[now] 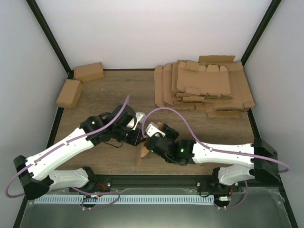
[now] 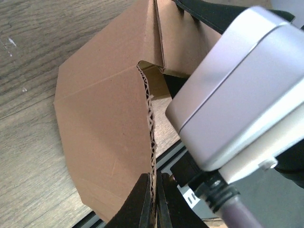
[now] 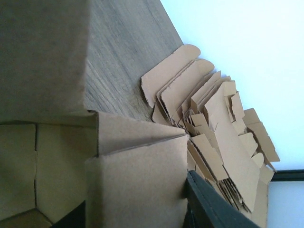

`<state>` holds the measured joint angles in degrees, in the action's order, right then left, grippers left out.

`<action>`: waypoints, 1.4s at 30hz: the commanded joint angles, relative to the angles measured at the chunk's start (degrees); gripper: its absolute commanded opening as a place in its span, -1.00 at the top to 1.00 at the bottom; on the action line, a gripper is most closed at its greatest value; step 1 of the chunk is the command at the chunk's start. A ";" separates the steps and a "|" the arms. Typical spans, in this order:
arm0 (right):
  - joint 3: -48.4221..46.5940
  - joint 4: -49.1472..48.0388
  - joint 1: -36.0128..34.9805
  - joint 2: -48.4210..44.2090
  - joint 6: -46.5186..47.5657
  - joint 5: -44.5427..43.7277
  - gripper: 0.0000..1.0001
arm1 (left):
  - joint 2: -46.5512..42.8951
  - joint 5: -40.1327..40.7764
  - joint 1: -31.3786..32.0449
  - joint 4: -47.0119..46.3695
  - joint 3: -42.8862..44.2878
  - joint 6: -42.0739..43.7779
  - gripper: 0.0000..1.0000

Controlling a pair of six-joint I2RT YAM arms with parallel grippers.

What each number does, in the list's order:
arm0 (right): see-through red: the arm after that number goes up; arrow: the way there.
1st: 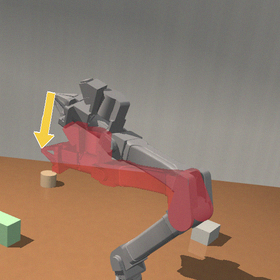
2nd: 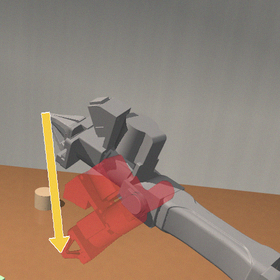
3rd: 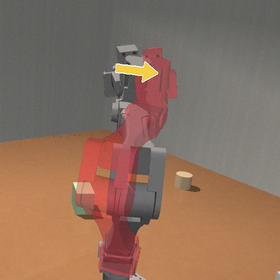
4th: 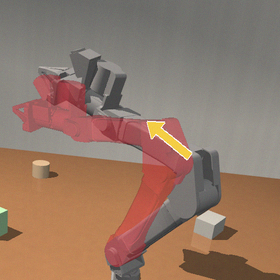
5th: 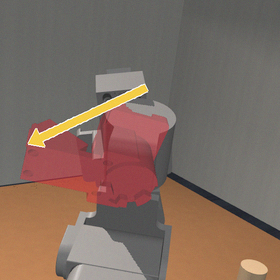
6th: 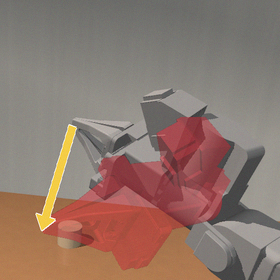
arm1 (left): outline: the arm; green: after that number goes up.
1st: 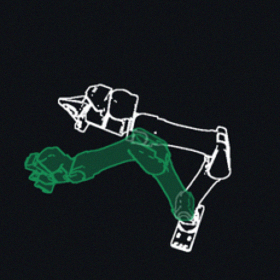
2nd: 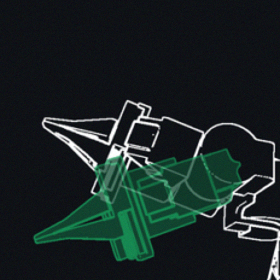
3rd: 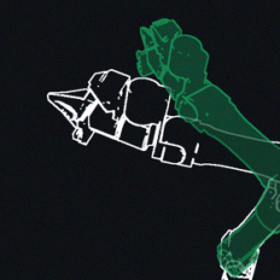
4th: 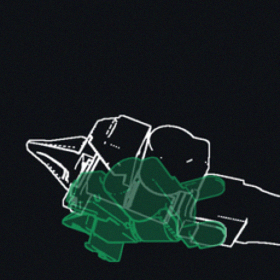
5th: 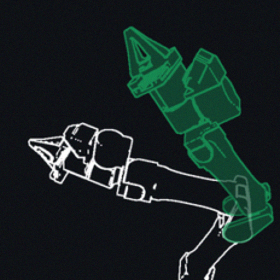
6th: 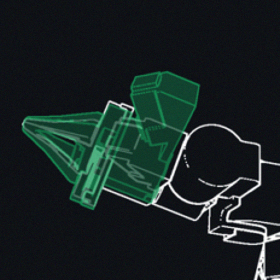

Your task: Fold the paper box

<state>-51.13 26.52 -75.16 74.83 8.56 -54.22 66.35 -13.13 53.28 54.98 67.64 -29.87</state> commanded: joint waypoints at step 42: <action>6.74 -10.71 21.61 -7.61 -33.76 50.91 0.99 | -21.60 30.01 -0.11 3.56 0.85 -9.31 -1.00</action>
<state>-47.81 21.63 -55.13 68.12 -16.86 -13.78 45.39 13.56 53.08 57.04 71.16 -36.69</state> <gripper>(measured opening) 0.050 0.999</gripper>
